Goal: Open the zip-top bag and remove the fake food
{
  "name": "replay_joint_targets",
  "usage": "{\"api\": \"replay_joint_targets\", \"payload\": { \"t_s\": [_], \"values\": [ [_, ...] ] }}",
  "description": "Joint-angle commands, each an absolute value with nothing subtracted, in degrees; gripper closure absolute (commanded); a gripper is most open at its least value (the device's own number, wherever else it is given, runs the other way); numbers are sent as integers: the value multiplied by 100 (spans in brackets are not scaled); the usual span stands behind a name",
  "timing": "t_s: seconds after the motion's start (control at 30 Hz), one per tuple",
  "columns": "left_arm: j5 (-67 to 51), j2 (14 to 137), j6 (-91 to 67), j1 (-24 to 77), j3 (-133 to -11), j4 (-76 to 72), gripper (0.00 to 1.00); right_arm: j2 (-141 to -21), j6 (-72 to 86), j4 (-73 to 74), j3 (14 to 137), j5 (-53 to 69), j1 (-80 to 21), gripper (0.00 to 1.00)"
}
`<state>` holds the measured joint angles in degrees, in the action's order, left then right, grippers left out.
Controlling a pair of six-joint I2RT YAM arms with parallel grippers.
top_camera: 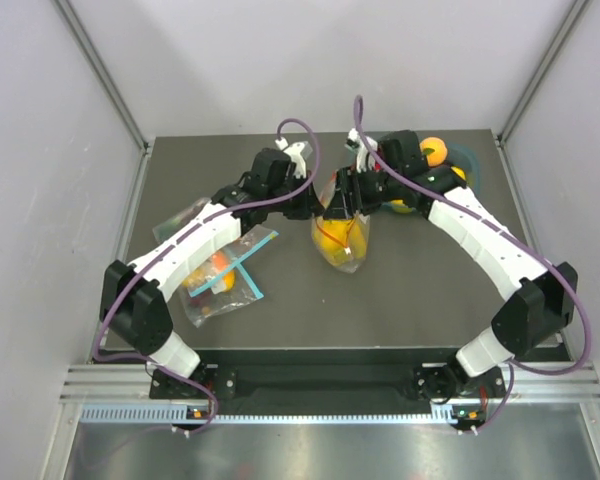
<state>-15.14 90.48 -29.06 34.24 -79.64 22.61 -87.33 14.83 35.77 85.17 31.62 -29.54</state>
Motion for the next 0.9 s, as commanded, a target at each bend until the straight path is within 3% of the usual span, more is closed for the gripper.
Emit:
{"api": "replay_joint_targets", "payload": {
  "t_s": [0.0,0.33,0.87],
  "values": [
    [-1459,8772,-3023,3472,-7823,1855,100,-8859,1082,4314,8693,2403,-3041,36],
    [-1239,8596,-3024,3542,-7541,1828,100,-8947,853,4175,8104,1478,-3164,38],
    [-1345,8560,-3032,3542,-7400,1837,100,-9571,905,2718,7893,493,-3542,30]
  ]
}}
